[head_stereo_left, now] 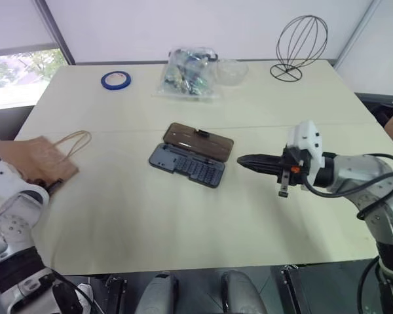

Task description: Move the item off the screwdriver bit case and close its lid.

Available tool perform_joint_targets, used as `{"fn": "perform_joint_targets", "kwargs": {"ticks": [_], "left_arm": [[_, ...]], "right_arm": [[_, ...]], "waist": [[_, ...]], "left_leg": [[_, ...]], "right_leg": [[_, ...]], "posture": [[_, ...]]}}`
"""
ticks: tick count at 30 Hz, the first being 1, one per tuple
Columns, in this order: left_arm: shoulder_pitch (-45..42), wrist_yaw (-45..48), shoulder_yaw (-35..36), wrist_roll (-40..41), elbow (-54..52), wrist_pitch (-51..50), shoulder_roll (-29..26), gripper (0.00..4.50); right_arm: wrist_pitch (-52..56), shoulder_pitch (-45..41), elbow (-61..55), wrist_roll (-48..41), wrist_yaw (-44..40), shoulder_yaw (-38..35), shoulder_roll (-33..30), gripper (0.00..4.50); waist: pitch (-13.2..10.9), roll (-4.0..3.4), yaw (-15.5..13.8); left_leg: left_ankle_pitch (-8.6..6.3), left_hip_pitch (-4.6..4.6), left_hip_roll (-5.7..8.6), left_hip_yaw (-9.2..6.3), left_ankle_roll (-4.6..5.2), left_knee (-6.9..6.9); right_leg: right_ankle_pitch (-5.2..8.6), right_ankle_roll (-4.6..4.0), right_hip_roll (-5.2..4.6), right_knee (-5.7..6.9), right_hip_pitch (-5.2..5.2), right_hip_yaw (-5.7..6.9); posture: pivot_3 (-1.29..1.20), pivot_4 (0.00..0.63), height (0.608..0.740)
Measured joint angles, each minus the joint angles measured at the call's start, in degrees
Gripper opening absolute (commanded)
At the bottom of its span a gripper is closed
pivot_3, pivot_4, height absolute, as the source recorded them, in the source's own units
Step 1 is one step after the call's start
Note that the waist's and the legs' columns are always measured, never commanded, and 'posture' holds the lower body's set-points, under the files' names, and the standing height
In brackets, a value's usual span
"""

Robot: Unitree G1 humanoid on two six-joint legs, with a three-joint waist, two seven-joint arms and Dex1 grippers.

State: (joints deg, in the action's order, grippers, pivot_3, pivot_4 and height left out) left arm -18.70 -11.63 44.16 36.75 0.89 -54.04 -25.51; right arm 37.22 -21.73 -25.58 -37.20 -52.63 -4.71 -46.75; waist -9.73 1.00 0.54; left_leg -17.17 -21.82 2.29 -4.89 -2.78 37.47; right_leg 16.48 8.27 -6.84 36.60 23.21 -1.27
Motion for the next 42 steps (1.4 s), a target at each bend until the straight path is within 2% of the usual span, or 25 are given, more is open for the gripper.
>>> {"fn": "perform_joint_targets", "kwargs": {"ticks": [5, 8, 12, 15, 16, 22, 27, 35, 39, 42], "left_arm": [[0.2, 0.3, -0.2, 0.5, -1.2, -1.5, 0.8, 0.02], [0.5, 0.3, -0.2, 0.5, -1.8, -1.6, 0.9, 0.80], [1.3, 1.1, -0.2, 0.5, -2.7, -1.4, 1.0, 2.87], [1.8, 1.7, 0.0, 1.3, -4.5, -0.4, 1.4, 4.19], [1.7, 2.1, 0.5, 1.9, -5.2, 0.2, 1.7, 4.48], [-0.8, 7.6, 4.6, 12.6, -10.7, 3.5, 2.3, 4.48], [-1.3, 8.7, 6.1, 22.3, -14.1, 3.7, 1.8, 4.48], [-3.8, 6.8, 2.6, 33.2, -17.5, 3.6, 0.4, 4.48], [-3.8, 8.9, -1.4, 40.1, -17.9, 1.5, -3.2, 4.48], [-0.8, 15.1, -6.1, 41.2, -19.2, -0.9, -9.3, 4.48]], "right_arm": [[0.0, -0.1, 0.0, 0.0, 0.0, 0.0, 0.0, 0.00], [0.0, -0.1, 0.0, 0.0, 0.1, 0.0, 0.0, 0.00], [0.0, 0.3, 0.0, 0.0, 0.3, 0.0, 0.0, 0.00], [0.0, 0.4, 0.0, 0.0, 0.4, 0.0, 0.0, 0.00], [0.0, 0.4, 0.0, 0.0, 0.4, 0.0, 0.0, 0.00], [0.0, 0.4, 0.0, 0.0, 0.4, 0.0, 0.1, 0.00], [0.0, 0.4, 0.0, 0.0, 0.1, 0.1, 0.2, 0.00], [0.0, 0.3, 0.0, 0.1, 0.0, 0.1, 0.4, 0.00], [0.0, 0.2, 0.0, 0.1, 0.0, 0.1, 0.6, 0.00], [-0.1, 0.2, 0.7, 0.3, 0.6, 0.0, 0.9, 0.00]], "waist": [[0.0, 0.00, 0.1], [0.0, 0.00, 0.1], [0.0, 0.00, 0.1], [0.0, 0.00, 0.1], [0.0, 0.00, 0.1], [0.0, 0.00, 0.1], [0.0, 0.00, 0.2], [0.0, 0.00, 0.1], [0.0, 0.00, 0.1], [0.0, 0.00, 0.5]], "left_leg": [[0.00, 0.01, 0.00, 0.00, 0.00, 0.02], [0.00, 0.01, 0.00, 0.00, -0.01, 0.02], [0.01, 0.00, 0.00, 0.00, -0.01, 0.03], [0.01, 0.00, 0.00, 0.00, -0.01, 0.03], [0.01, 0.00, 0.00, 0.00, -0.01, 0.03], [0.01, -0.03, -0.01, 0.00, -0.01, 0.09], [0.01, -0.03, -0.02, -0.01, -0.01, 0.09], [0.01, -0.06, 0.00, -0.02, -0.01, 0.24], [0.00, -0.06, 0.00, -0.03, -0.01, 0.30], [0.00, -0.04, 0.00, 0.02, -0.01, 0.28]], "right_leg": [[0.00, 0.00, 0.00, 0.05, 0.02, 0.00], [0.00, 0.00, 0.00, 0.08, 0.03, 0.00], [0.00, 0.00, 0.00, 0.08, 0.04, 0.00], [0.00, 0.00, 0.00, 0.08, 0.04, 0.00], [0.00, 0.00, 0.00, 0.08, 0.04, 0.00], [0.00, 0.00, 0.00, 0.08, 0.04, 0.00], [0.00, 0.00, 0.01, 0.09, 0.04, 0.00], [0.00, 0.00, 0.01, 0.19, 0.03, 0.00], [0.00, 0.00, 0.01, 0.33, 0.07, -0.01], [0.01, -0.01, 0.04, 0.42, 0.13, -0.04]], "posture": [[0.00, 0.150, 0.740], [0.00, 0.150, 0.740], [0.00, 0.150, 0.740], [0.00, 0.150, 0.740], [0.00, 0.150, 0.740], [0.00, 0.150, 0.740], [0.00, 0.150, 0.740], [0.00, 0.150, 0.740], [0.00, 0.150, 0.740], [0.00, 0.150, 0.740]]}}
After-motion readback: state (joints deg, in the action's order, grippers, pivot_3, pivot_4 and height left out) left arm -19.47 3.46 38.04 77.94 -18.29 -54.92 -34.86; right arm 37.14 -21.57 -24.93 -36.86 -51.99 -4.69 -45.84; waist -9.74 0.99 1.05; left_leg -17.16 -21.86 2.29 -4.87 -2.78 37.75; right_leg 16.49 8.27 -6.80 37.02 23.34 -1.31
